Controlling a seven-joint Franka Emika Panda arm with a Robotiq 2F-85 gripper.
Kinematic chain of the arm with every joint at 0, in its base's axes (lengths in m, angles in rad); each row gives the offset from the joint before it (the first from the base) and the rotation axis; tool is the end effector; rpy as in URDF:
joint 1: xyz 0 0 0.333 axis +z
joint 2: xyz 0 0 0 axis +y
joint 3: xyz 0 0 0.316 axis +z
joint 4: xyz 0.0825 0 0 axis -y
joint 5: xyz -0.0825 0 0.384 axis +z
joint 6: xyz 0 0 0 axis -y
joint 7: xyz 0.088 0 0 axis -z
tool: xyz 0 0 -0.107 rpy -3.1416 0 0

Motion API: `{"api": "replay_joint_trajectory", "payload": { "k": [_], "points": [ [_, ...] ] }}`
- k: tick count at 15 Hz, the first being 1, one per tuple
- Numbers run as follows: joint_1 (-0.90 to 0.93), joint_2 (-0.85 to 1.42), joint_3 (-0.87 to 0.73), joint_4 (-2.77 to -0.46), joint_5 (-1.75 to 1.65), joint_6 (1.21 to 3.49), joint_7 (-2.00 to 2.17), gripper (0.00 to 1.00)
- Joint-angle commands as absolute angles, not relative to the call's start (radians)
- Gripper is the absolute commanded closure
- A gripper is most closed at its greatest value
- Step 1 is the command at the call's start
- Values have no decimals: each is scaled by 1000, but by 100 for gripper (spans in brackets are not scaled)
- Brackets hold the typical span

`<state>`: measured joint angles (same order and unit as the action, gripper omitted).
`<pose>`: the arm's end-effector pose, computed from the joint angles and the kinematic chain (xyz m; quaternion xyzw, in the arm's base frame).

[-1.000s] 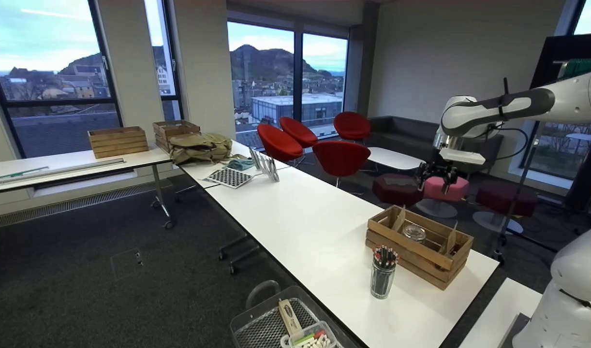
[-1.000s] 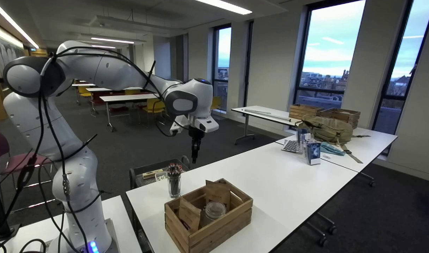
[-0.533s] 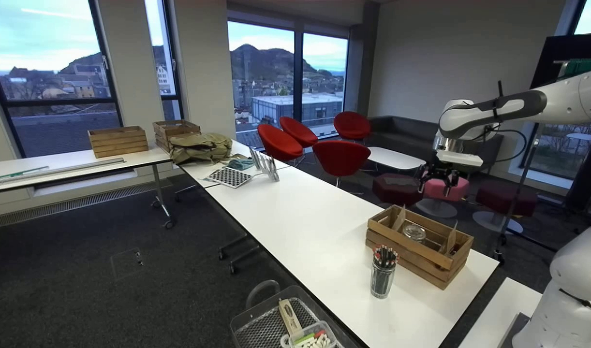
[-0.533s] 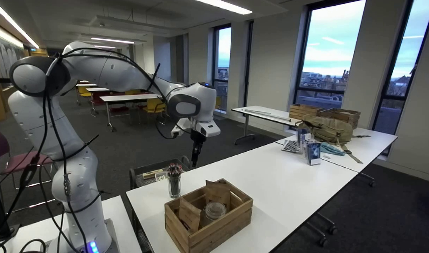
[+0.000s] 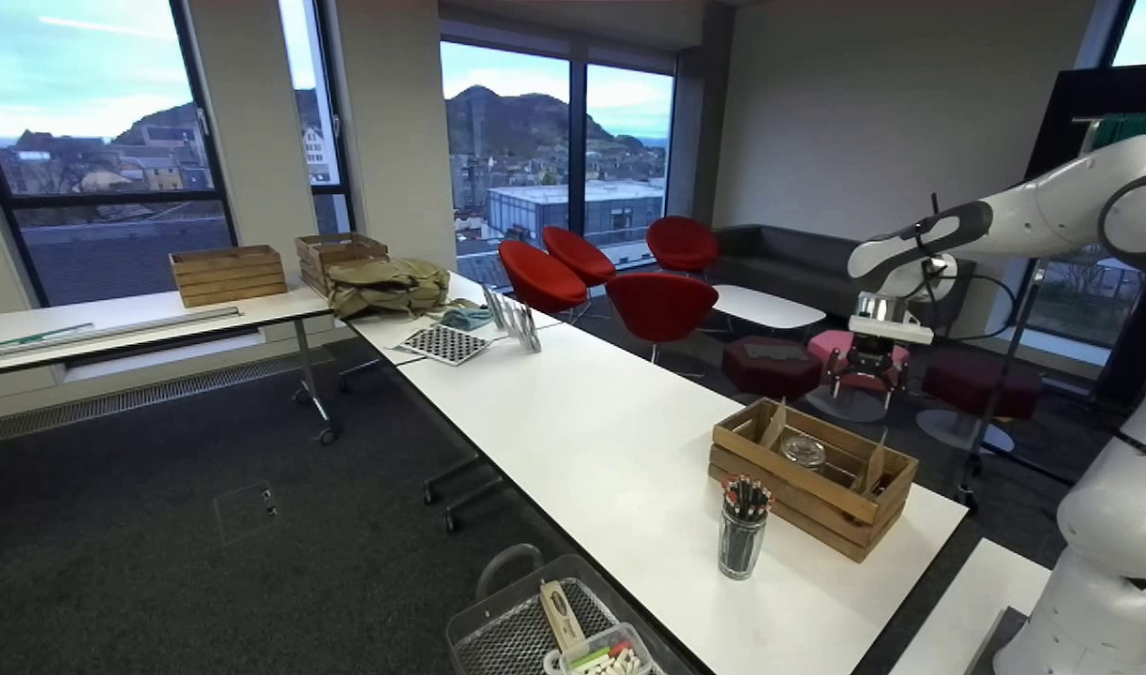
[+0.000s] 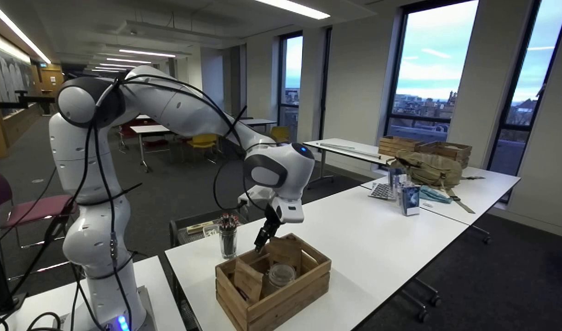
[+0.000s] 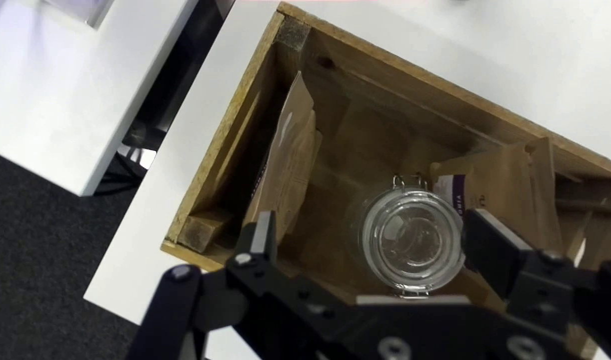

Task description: Remove two brown packets from the box

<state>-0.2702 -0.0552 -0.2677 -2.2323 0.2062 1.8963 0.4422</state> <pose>0.4226 -0.2351 0.3754 -0.8470 0.5030 0.1356 0.1057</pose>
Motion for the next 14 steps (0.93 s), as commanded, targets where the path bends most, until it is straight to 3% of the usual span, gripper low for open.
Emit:
{"api": "replay_joint_trajectory", "payload": {
  "k": [1,9,14],
  "points": [
    [-279,1,-278,-2201,289,1778,515,0],
    [-254,-29,-252,-2303,223,1840,774,0],
    [-270,-25,-270,-2353,124,1930,724,0]
  ]
}}
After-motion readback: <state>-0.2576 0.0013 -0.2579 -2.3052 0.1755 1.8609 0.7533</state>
